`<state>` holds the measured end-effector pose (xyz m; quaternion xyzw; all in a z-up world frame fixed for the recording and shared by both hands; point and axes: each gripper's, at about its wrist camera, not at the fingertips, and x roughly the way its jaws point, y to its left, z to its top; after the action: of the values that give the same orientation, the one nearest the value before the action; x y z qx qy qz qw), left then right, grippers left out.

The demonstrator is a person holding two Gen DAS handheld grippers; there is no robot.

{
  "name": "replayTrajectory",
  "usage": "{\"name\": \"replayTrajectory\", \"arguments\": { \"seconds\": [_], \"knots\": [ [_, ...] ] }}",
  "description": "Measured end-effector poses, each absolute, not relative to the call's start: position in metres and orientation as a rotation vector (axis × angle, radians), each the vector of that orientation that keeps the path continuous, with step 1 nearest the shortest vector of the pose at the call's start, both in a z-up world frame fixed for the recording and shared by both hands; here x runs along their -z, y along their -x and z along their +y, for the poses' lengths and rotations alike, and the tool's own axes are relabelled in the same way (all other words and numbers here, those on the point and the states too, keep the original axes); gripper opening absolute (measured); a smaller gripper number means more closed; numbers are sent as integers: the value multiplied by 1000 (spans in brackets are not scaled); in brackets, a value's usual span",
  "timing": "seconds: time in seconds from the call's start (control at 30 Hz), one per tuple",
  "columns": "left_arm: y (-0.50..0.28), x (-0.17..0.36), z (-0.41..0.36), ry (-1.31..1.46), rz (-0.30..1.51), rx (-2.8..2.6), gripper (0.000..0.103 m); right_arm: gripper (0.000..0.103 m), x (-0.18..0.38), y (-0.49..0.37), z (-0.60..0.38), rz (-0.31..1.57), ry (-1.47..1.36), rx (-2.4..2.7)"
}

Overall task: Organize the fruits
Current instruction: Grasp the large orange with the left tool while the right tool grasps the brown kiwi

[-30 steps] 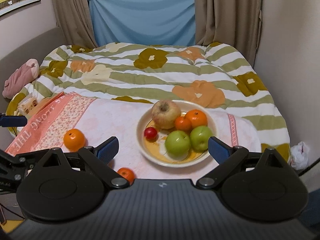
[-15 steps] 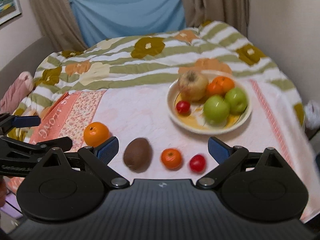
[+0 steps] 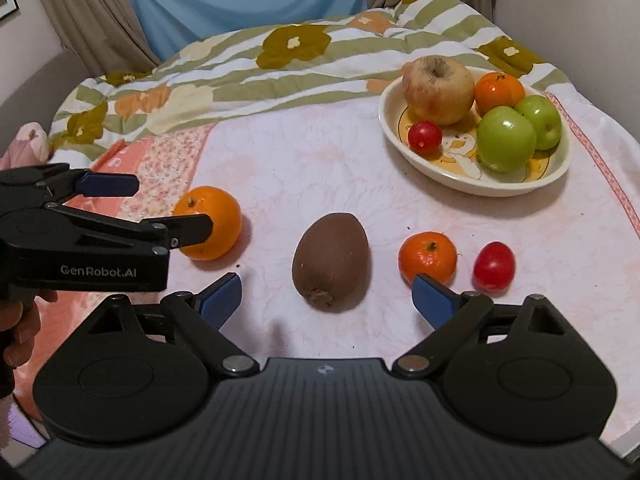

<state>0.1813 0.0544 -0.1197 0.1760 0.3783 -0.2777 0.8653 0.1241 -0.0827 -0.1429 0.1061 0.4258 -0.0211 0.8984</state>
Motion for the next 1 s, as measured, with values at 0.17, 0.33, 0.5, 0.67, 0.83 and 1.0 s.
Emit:
{"name": "replayTrajectory", "arguments": {
  "seconds": [0.17,0.33,0.5,0.67,0.83,1.0],
  "knots": [
    [-195,140,46,-392,842,624,77,96,158,-134,-84,909,-243,56],
    [-198,148,44,-409,861,629,68,95,165,-142,-86,919,-249,62],
    [-202,148,47,-378,866,632,67,91,167,-149,-86,916,-250,64],
    [-202,148,48,-373,868,625,67,84,168,-155,-86,914,-240,69],
    [-202,147,52,-369,873,609,67,82,168,-161,-85,910,-216,69],
    [-199,147,58,-368,873,588,67,76,169,-166,-85,900,-213,67]
  ]
}}
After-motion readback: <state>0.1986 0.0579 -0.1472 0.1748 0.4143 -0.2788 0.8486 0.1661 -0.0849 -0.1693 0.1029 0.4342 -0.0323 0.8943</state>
